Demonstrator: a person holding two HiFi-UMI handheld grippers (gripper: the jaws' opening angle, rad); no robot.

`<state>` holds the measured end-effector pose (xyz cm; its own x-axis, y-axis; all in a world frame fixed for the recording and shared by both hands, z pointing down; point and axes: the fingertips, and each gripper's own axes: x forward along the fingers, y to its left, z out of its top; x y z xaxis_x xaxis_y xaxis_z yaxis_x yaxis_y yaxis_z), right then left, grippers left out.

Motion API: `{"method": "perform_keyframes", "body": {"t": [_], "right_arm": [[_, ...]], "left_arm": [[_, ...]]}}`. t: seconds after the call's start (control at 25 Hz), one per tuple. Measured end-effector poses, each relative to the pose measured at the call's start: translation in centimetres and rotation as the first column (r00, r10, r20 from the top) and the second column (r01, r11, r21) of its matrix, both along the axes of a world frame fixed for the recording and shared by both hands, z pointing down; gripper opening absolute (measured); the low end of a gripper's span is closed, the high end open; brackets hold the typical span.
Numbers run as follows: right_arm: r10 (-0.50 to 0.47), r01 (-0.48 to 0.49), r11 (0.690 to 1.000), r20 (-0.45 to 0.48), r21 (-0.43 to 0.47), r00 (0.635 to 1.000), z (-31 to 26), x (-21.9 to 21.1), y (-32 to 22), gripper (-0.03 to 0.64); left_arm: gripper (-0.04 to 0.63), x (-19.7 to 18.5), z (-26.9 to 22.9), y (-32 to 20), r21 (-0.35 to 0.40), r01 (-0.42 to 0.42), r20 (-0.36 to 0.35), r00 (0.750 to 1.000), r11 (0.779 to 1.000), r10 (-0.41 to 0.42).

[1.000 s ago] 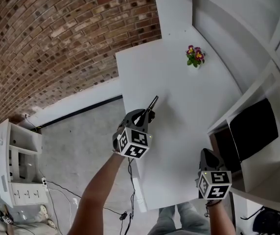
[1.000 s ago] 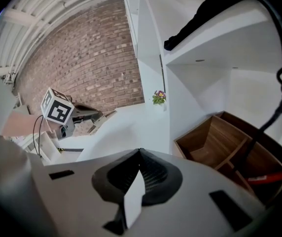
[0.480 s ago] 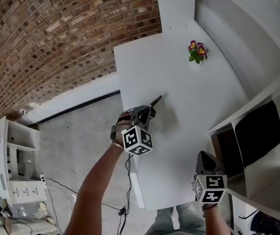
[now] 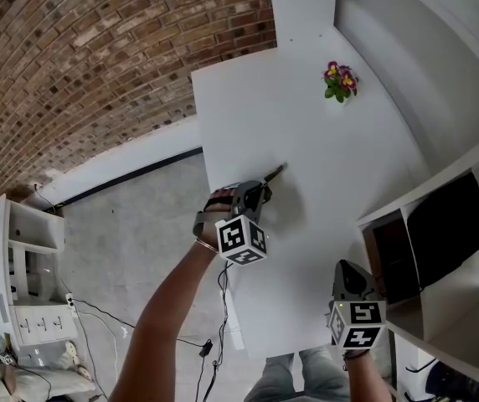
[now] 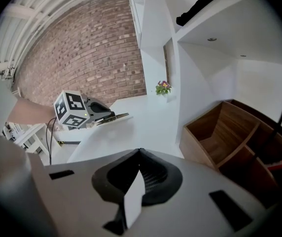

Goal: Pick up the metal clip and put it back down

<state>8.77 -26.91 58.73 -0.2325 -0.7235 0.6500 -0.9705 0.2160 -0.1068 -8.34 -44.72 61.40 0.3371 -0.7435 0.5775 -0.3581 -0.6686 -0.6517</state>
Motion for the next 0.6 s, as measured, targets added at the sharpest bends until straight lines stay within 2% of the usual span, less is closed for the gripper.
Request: {"method": "perform_keyframes", "body": {"t": [0.44,0.6], "right_arm": [[0.007,-0.007,1.000,-0.004,-0.020,1.000,0.8,0.0,0.5,0.002],[0.011,-0.012,1.000,-0.003,-0.024,1.000,1.0,0.0,0.6,0.002]], "left_arm": [[0.015,0.4,1.7,0.5,-0.033,-0.043,0.035,0.998,0.999,0.045],[0.015,0.7,1.9,0.6,-0.056,-0.050,0.019,0.999,0.997,0.051]]}}
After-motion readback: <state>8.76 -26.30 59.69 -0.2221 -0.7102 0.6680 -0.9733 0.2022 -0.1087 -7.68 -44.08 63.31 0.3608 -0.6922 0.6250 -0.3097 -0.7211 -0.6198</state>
